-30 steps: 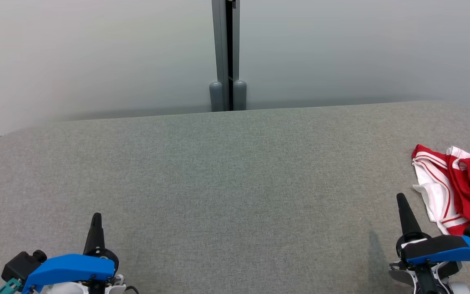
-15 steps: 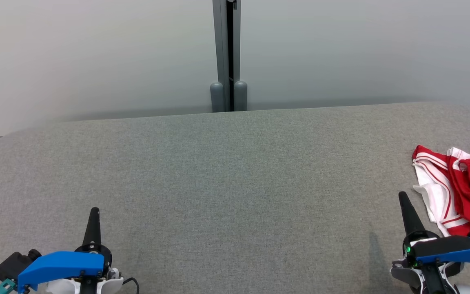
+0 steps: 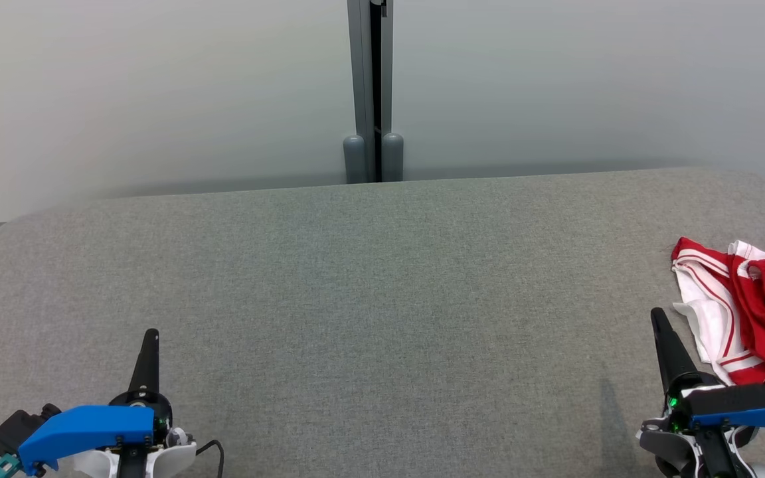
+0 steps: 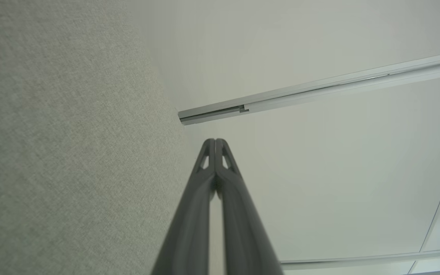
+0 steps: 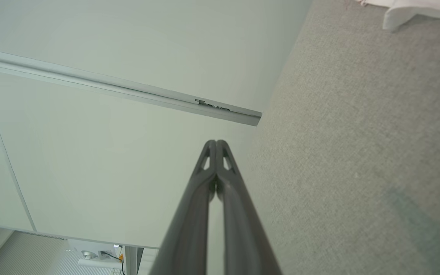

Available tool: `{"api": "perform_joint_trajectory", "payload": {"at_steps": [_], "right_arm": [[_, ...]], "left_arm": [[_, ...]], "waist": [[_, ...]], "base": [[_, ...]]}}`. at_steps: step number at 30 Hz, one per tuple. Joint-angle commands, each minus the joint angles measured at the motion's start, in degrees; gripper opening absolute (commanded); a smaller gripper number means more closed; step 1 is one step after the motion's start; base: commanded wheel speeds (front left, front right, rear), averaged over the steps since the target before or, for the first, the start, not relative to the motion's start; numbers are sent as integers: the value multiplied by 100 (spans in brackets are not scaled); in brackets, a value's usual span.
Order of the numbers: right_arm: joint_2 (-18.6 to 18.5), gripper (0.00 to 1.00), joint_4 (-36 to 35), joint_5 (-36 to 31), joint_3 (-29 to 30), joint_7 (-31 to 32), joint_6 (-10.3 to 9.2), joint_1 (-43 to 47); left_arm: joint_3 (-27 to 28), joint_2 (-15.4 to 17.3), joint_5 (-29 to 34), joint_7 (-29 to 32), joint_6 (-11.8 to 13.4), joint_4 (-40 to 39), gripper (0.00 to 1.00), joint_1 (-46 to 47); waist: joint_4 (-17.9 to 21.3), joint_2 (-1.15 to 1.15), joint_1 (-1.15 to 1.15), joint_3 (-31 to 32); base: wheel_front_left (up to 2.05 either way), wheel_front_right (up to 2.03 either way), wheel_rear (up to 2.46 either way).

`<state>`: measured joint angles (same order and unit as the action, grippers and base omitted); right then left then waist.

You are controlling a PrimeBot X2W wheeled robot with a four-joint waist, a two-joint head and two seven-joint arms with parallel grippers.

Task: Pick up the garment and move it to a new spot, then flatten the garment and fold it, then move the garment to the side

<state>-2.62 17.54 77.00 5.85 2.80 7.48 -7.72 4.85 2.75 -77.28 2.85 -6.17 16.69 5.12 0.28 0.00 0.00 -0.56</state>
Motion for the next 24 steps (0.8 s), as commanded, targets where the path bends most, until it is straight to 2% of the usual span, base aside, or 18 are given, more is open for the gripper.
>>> {"api": "perform_joint_trajectory", "payload": {"at_steps": [1,24], "right_arm": [[-36,0,-75,145,20,43,2,60],[-40,0,-287,1136,62,285,2,151]], "left_arm": [[38,17,-141,35,-51,-74,0,107],[141,19,-1111,280,-124,-223,0,128]], "waist": [[-1,-1,0,2],[-19,0,0,26]], "base": [[0,0,0],[0,0,0]]}}
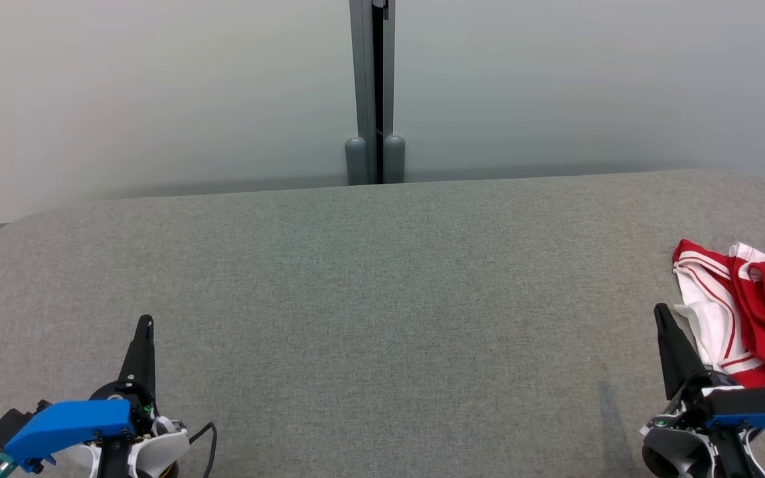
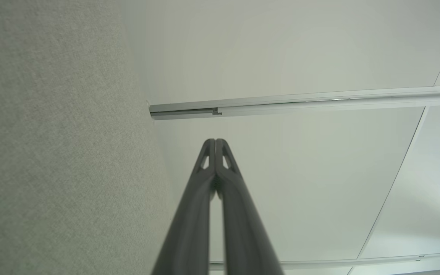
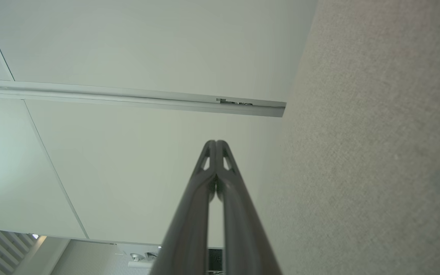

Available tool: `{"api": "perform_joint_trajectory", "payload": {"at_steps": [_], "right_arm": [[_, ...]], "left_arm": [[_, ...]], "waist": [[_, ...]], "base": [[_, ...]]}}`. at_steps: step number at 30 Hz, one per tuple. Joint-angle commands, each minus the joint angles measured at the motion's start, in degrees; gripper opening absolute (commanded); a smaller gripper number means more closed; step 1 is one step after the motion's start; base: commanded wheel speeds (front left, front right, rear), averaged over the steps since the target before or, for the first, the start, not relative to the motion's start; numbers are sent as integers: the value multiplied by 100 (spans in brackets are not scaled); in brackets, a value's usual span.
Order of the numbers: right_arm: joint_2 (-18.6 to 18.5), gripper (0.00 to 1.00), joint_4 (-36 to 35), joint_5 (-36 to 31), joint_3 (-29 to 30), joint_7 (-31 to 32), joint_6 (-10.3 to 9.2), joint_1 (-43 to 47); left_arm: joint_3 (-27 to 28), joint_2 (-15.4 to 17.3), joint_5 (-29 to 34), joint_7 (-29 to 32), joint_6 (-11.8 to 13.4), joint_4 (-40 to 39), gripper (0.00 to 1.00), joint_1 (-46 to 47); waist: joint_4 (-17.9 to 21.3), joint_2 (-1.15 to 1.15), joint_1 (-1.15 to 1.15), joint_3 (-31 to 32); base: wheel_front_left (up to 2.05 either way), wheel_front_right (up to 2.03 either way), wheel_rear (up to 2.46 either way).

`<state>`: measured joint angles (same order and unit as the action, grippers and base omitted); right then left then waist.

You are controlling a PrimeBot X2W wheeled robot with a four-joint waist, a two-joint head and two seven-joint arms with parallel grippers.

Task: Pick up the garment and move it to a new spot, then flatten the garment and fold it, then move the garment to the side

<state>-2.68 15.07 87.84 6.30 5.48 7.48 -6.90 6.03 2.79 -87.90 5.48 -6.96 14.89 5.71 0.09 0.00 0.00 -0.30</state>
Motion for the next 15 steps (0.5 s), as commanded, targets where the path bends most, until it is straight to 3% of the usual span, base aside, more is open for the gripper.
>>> {"api": "perform_joint_trajectory", "payload": {"at_steps": [1,15], "right_arm": [[-34,0,-50,87,19,33,2,71],[-36,0,-128,465,32,127,2,108]], "left_arm": [[27,16,-91,32,-48,-49,0,71],[65,16,-462,128,-69,-102,0,78]], "waist": [[-1,0,0,1],[-9,0,0,12]], "base": [[0,0,0],[0,0,0]]}}
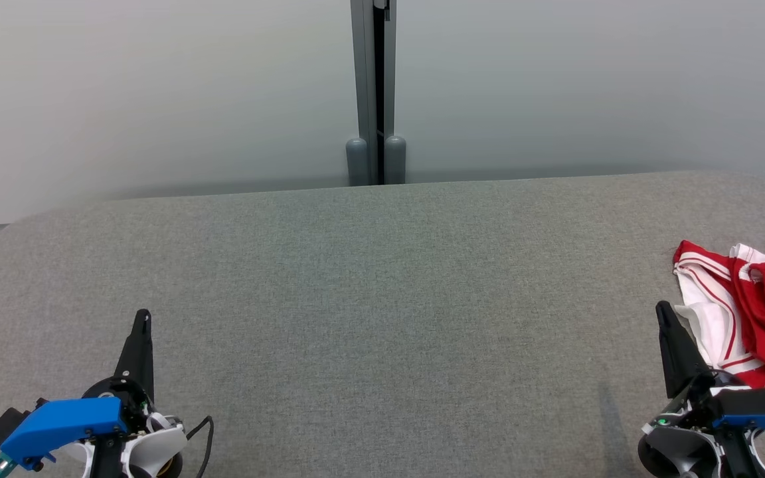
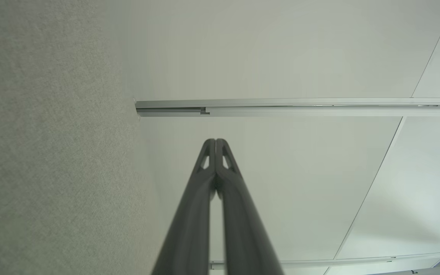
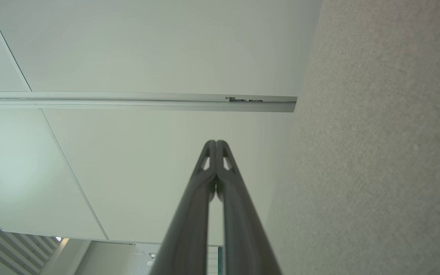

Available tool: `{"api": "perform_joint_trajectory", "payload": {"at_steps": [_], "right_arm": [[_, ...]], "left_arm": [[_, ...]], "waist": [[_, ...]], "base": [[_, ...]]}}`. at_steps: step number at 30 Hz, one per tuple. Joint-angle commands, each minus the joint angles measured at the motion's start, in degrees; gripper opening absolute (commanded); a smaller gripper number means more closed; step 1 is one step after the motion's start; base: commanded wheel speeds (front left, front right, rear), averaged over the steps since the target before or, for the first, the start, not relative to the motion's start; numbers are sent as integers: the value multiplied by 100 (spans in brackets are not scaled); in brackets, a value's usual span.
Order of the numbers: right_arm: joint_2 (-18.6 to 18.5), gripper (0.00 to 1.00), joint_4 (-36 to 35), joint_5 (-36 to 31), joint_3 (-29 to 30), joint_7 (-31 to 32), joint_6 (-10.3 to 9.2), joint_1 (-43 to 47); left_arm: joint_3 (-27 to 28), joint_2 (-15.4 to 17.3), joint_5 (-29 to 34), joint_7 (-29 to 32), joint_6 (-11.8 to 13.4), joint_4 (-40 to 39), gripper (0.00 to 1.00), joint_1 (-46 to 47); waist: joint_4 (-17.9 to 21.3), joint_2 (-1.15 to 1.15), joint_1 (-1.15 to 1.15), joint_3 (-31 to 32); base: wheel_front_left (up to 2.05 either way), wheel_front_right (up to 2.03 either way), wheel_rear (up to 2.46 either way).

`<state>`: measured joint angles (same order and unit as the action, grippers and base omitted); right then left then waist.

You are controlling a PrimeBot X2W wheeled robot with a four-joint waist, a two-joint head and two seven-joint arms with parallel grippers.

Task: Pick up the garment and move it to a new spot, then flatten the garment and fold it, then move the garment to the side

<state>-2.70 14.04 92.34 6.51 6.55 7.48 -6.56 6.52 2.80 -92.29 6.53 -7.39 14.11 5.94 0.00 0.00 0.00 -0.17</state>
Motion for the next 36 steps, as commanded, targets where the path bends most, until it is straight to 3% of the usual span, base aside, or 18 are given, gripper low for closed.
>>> {"api": "perform_joint_trajectory", "payload": {"at_steps": [1,36], "right_arm": [[-33,0,-24,15,11,19,2,74],[-34,0,-24,16,10,18,2,71]], "left_arm": [[16,15,-23,23,-26,-24,0,55],[15,15,-23,22,-26,-25,0,54]], "waist": [[0,0,0,0],[0,0,0,0]], "base": [[0,0,0],[0,0,0]]}}
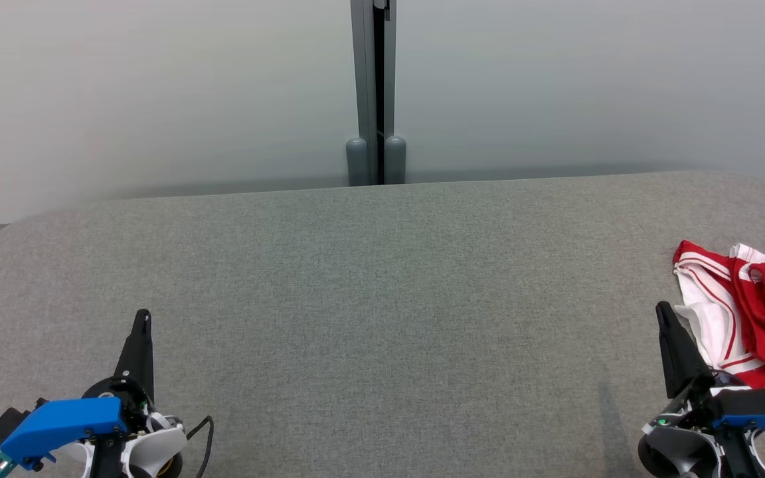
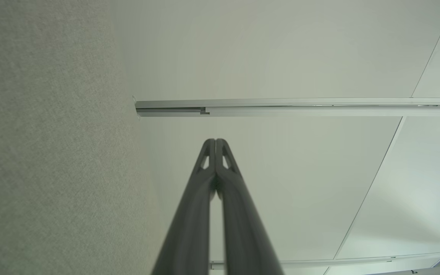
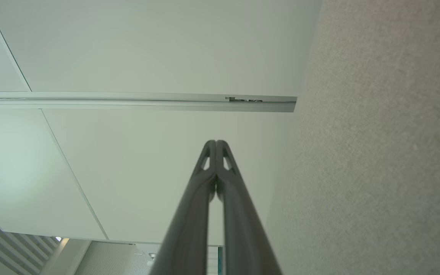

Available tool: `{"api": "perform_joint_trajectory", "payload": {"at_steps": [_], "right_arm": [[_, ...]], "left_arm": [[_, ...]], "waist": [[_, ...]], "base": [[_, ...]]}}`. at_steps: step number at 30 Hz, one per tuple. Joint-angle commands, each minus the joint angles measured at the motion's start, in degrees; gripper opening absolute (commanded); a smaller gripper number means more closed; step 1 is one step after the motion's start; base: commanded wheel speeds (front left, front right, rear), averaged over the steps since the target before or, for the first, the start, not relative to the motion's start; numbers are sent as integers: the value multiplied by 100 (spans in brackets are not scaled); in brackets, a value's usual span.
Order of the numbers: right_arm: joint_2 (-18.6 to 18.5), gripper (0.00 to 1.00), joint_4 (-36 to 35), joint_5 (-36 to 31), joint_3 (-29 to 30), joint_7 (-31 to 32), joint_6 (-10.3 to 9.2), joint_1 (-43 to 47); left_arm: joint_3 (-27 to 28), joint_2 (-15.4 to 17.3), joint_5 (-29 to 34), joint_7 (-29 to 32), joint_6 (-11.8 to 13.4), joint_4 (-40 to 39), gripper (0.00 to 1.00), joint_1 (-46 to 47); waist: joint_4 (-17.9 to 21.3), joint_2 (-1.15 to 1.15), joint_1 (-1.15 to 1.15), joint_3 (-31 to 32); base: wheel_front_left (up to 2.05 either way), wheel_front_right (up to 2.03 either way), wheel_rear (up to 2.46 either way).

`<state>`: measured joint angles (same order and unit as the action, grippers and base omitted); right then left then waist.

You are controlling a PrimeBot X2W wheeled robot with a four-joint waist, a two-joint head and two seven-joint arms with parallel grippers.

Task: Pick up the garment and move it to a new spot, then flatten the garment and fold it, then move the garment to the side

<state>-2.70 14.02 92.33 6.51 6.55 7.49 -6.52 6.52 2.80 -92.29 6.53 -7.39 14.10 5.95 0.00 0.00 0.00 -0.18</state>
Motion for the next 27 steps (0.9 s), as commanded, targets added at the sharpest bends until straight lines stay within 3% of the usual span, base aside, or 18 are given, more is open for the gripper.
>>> {"api": "perform_joint_trajectory", "payload": {"at_steps": [1,27], "right_arm": [[-34,0,-23,17,10,18,0,68],[-34,0,-22,17,9,18,1,67]], "left_arm": [[15,15,-23,22,-26,-24,0,54],[14,15,-24,21,-26,-25,0,54]], "waist": [[0,0,0,0],[0,0,0,0]], "base": [[0,0,0],[0,0,0]]}}
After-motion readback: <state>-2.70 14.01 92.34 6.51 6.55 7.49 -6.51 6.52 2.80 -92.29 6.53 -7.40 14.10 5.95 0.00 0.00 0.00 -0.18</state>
